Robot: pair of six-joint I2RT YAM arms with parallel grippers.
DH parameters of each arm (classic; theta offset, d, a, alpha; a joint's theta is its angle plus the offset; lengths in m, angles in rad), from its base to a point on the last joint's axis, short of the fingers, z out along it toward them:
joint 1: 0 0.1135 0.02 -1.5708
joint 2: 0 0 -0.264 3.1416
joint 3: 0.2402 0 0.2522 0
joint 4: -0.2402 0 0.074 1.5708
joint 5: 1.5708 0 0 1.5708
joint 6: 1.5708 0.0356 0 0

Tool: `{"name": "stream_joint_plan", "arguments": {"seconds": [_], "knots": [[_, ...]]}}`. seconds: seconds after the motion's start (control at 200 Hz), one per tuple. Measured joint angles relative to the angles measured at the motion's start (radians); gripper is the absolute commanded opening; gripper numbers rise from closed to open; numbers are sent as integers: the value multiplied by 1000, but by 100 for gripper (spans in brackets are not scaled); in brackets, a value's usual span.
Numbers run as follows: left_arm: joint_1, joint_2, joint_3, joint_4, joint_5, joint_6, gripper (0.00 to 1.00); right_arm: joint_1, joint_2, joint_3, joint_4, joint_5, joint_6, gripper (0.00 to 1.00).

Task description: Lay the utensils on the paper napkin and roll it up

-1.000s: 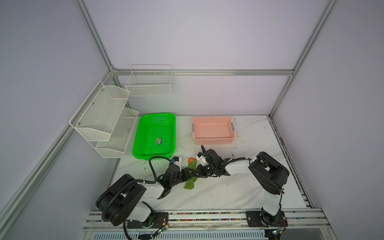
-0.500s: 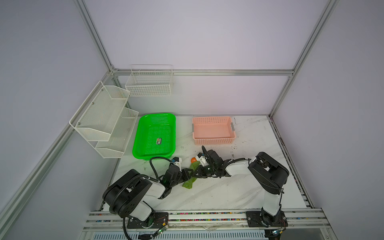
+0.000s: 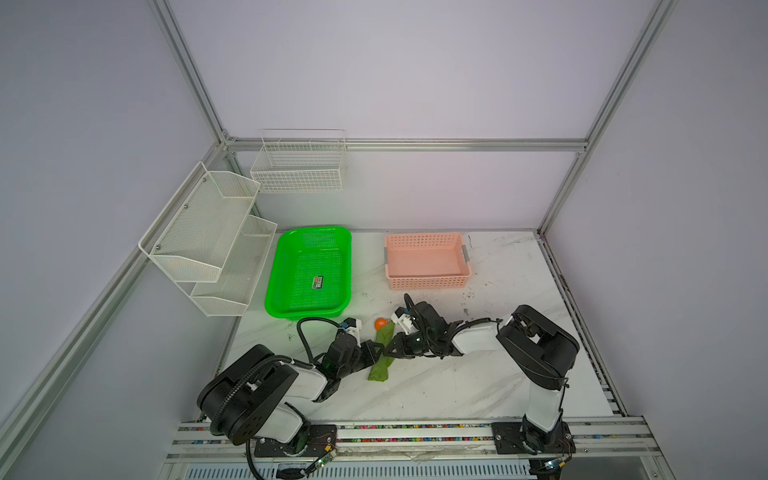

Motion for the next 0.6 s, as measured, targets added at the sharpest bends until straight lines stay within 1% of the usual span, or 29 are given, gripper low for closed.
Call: {"name": "stream_joint_plan", "arguments": {"seconds": [0.345,0.6], "knots": [[-2,-13,-32,41,30,-10,5,6,-50,-51,2,8,5,32],[-9,-158,-77,-39,19,-12,5,11,-71,-74,2,8,11,34]]}}
